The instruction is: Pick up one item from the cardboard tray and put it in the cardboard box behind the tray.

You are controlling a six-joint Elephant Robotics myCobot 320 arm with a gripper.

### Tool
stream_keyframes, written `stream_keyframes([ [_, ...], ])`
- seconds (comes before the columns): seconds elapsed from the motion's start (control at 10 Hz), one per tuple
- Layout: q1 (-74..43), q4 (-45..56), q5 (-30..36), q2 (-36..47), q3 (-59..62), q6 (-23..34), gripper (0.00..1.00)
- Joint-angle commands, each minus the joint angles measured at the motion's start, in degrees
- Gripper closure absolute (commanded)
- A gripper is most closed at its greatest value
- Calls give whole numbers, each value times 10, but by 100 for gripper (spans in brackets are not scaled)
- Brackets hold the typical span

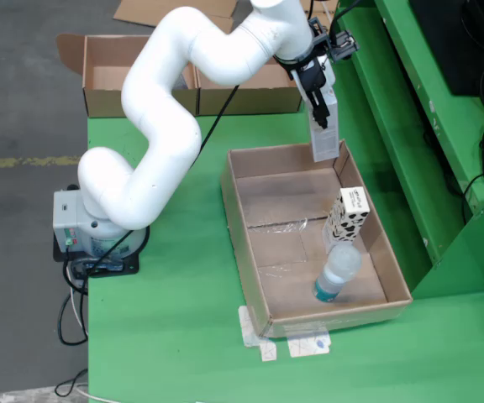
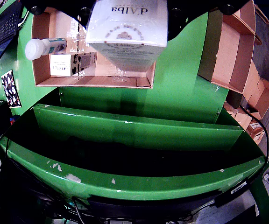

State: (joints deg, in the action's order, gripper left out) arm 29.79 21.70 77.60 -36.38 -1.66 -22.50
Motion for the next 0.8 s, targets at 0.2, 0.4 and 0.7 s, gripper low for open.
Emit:
stream_keyframes([
  [0.2, 22, 3, -13, 34, 17, -8, 100],
  [0.4, 35, -18, -13, 20, 17, 0, 100],
  [0.7, 75, -50, -33, 6, 17, -5, 100],
])
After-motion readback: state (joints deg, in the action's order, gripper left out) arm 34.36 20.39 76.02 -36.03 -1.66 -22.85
